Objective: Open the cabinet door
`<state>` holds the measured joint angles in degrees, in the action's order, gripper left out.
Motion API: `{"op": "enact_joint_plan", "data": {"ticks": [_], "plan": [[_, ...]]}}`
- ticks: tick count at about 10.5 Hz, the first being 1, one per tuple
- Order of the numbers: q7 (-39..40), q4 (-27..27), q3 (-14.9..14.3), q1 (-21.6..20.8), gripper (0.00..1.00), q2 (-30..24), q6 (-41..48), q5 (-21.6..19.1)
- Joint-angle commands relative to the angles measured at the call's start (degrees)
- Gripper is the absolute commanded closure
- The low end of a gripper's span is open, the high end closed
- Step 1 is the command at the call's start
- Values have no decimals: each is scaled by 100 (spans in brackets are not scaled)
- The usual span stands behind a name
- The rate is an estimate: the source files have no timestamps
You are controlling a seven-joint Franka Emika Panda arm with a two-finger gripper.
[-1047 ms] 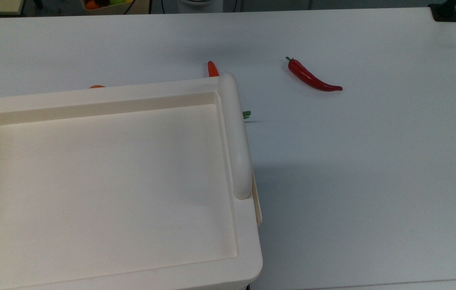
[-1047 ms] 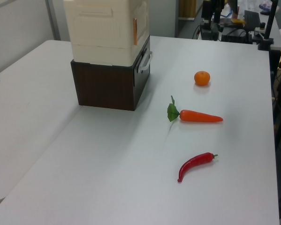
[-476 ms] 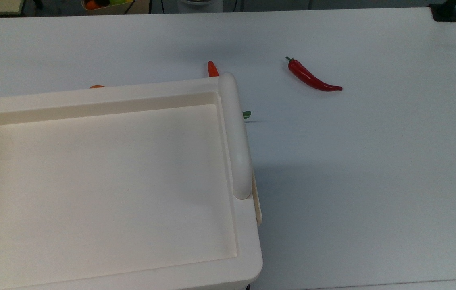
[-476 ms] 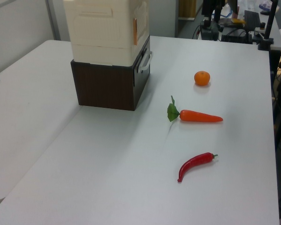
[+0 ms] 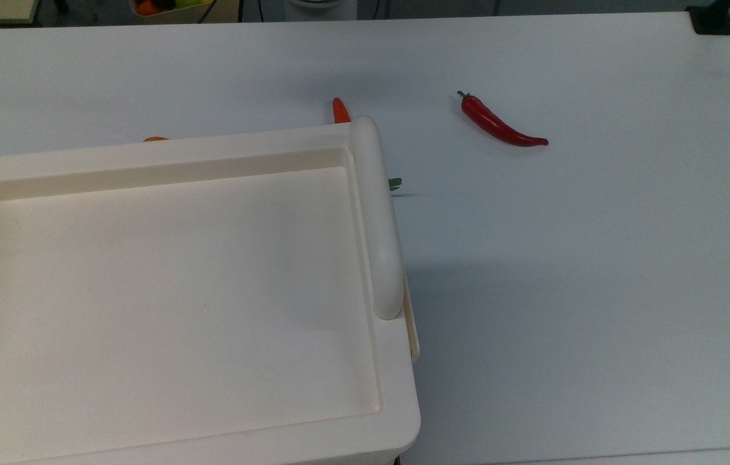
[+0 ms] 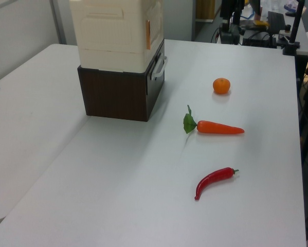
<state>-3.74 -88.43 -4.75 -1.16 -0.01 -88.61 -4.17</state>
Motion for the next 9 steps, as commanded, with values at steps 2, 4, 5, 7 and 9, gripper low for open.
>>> {"op": "enact_joint_plan", "data": {"ticks": [2,4,5,7,9], "plan": [[251,18,-17,28,0,80,-315,-216],[399,18,-17,28,0,141,-437,-434],[452,18,-17,28,0,142,-734,-470],[462,18,1,-16,0,238,-1471,-479],[470,10,71,-43,0,317,-2376,-462]]}}
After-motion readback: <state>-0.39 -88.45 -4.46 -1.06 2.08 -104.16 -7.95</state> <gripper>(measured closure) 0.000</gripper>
